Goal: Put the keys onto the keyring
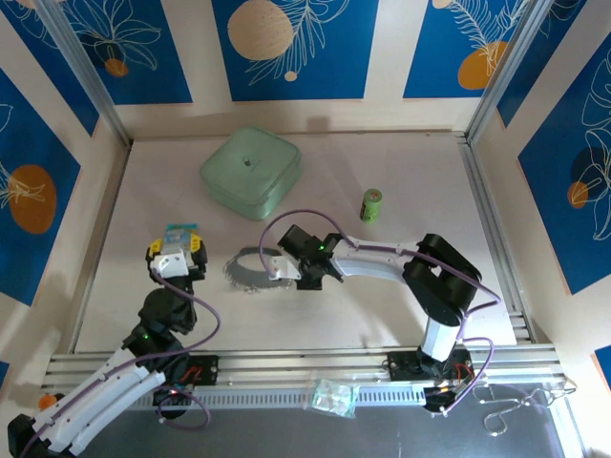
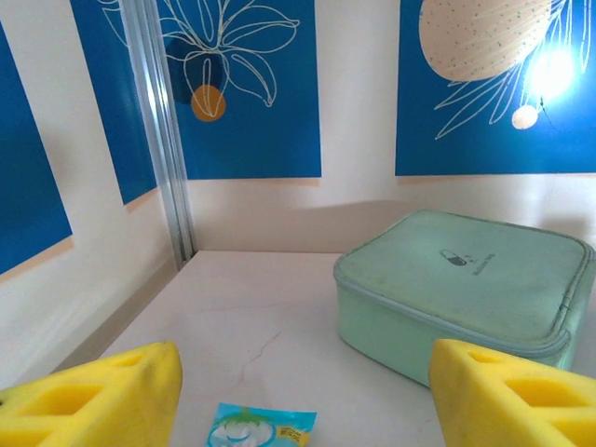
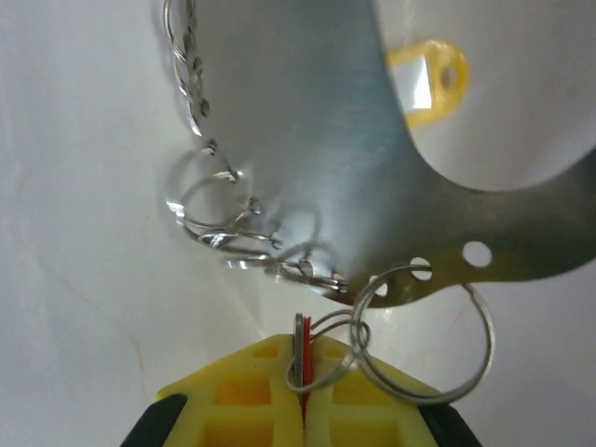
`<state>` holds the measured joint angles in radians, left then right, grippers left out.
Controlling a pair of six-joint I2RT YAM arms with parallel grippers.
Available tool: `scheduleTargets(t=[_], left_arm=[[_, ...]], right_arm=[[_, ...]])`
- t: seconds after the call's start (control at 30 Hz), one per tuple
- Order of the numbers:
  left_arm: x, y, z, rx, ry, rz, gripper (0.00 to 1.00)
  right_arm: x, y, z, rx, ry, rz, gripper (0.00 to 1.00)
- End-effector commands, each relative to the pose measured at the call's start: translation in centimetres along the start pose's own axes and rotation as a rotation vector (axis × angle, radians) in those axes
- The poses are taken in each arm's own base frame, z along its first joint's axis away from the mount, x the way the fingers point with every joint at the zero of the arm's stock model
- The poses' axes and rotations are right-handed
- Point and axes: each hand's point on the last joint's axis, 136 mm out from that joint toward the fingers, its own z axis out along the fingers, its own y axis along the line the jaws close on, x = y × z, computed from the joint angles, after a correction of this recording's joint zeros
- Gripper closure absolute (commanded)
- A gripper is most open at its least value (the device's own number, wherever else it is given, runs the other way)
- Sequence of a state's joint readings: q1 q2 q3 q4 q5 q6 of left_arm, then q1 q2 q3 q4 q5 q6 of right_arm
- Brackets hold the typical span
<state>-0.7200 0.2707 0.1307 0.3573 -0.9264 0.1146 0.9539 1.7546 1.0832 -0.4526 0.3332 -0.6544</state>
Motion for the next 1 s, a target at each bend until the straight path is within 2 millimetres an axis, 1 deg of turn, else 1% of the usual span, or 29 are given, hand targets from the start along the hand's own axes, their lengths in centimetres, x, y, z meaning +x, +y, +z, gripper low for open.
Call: scheduleTargets(t=[0.0, 0.13, 0.3, 0.47, 0.63, 0.77, 0.9, 0.97], left_arm=[[0.1, 0.7, 0.1, -0.038, -0.004, 0.014, 0.30], [0.3, 0.6, 0.1, -0.038, 0.001, 0.018, 0.30], [0.4, 0.4, 0.3, -0.034, 0.003, 0.023, 0.30], [0.6, 0.2, 0.4, -0.028, 0.009, 0.025, 0.30], [1.0, -0.1, 0.4, -0.014, 0.021, 0.039, 0.29], [1.1, -0.4, 0.5, 0.002, 0.031, 0.055, 0.27], [1.2, -0.8, 0.6, 0.017, 0.035, 0.064, 0.25], [1.2, -0.9, 0.7, 0.021, 0.037, 0.069, 0.24]], right_arm=[[1.1, -0.2, -1.6, 0.014, 0.017, -0.005, 1.00], [2.4, -0.1, -2.4, 0.012, 0.050, 0.012, 1.00], [3.3, 0.5, -3.7, -0.007, 0.066, 0.035, 1.00], [4.8, 0.8, -4.4, -0.023, 0.112, 0.050, 1.00], [7.0, 0.8, -3.6, -0.034, 0.176, 0.088, 1.00], [8.7, 0.3, -2.8, -0.020, 0.230, 0.130, 1.00], [10.2, -0.3, -2.5, 0.002, 0.293, 0.157, 1.00], [11.1, -0.2, -2.3, -0.001, 0.327, 0.166, 0.96]])
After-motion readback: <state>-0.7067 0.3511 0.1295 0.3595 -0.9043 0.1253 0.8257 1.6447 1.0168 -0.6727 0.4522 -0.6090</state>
